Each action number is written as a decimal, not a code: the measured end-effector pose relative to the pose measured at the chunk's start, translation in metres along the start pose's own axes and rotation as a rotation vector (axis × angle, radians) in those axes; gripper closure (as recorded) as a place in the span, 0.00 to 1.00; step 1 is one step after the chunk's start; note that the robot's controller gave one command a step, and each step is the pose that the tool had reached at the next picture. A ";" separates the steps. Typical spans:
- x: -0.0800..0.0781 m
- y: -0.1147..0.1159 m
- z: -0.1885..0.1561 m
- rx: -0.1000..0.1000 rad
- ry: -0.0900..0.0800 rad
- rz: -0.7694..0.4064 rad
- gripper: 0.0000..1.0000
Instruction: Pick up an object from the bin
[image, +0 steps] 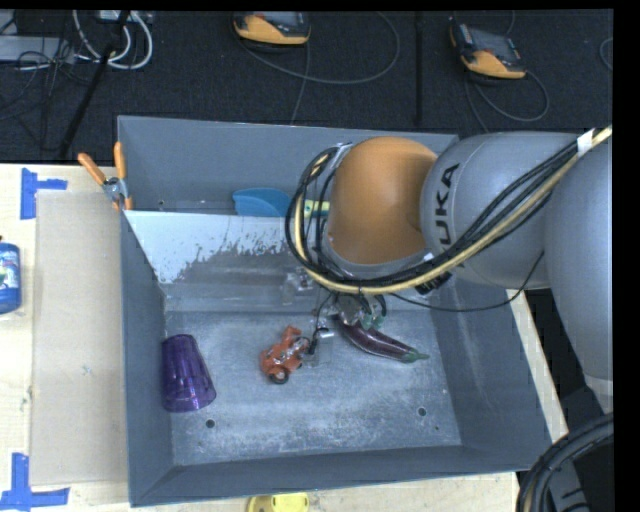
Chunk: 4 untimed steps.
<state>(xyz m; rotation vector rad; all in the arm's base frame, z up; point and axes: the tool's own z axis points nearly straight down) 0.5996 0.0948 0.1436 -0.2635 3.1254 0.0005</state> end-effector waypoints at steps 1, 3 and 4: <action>0.019 0.010 0.034 -0.001 0.010 -0.046 0.00; 0.019 0.009 0.055 -0.001 0.003 -0.241 0.00; 0.001 -0.011 0.073 -0.001 0.004 -0.045 1.00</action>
Offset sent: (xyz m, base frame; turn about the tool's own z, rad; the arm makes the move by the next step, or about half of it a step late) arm -0.0170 0.0170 -0.0452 -0.2366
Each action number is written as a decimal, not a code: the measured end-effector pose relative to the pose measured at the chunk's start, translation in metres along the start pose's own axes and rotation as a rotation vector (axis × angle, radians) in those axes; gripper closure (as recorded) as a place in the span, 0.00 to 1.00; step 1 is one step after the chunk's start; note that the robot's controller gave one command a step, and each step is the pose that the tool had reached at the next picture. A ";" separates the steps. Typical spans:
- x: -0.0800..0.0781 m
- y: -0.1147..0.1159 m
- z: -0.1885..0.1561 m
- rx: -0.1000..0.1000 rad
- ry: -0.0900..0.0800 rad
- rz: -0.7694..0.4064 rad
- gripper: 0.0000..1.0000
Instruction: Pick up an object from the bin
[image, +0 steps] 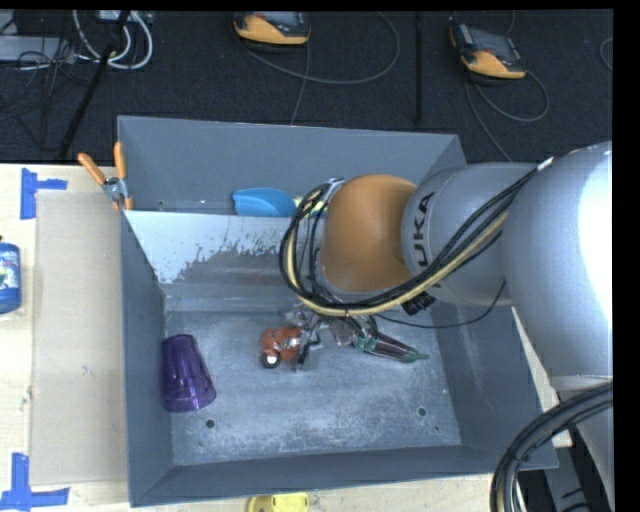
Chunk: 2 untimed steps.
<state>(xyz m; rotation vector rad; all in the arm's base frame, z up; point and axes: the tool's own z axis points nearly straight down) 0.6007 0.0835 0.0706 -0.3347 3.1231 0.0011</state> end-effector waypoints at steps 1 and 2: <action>0.000 0.000 0.000 0.000 0.000 0.001 1.00; 0.001 0.000 -0.001 0.000 0.000 0.001 1.00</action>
Offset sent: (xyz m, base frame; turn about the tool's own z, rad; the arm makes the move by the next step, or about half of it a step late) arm -0.0031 -0.0004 0.1681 -0.0007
